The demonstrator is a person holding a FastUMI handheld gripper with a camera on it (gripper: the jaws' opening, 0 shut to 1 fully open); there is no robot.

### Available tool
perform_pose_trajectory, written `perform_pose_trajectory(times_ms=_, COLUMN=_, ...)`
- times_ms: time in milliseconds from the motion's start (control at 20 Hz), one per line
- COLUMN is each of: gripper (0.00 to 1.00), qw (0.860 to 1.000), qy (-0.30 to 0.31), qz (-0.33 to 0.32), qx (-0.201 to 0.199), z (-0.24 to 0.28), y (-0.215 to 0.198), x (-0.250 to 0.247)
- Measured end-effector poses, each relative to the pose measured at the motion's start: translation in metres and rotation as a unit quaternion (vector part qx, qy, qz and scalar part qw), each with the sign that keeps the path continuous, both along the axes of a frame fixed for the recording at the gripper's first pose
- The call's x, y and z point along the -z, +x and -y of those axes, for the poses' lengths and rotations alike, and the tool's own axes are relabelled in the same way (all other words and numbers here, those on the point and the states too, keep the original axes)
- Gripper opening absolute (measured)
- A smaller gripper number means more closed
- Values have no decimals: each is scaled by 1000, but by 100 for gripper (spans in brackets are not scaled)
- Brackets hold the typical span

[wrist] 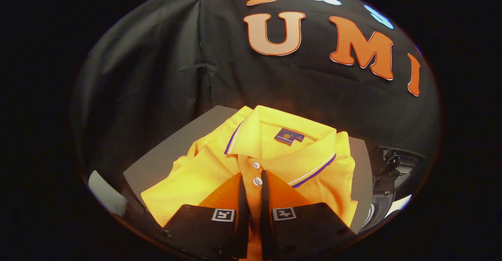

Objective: Put the clothes into the washing machine and then close the washing machine lid.

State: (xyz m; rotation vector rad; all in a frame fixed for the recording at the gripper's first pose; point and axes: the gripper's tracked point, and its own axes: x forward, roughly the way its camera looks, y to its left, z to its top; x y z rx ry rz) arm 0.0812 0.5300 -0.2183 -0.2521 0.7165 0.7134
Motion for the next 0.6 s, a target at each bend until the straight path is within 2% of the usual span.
perform_pose_trajectory(times_ms=100, gripper=10, qw=1000, qy=-19, qz=11, qx=3, z=0, y=10, x=5)
perform_pose_trajectory(times_ms=200, gripper=8, qw=999, qy=-21, qz=25, qx=-3, z=1, y=5, x=0)
perform_pose_trajectory(times_ms=450, gripper=8, qw=997, qy=68, qz=14, qx=34, z=0, y=8, x=-14)
perform_pose_trajectory(times_ms=600, gripper=8, qw=993, qy=103, qz=37, qx=32, z=2, y=5, x=-33)
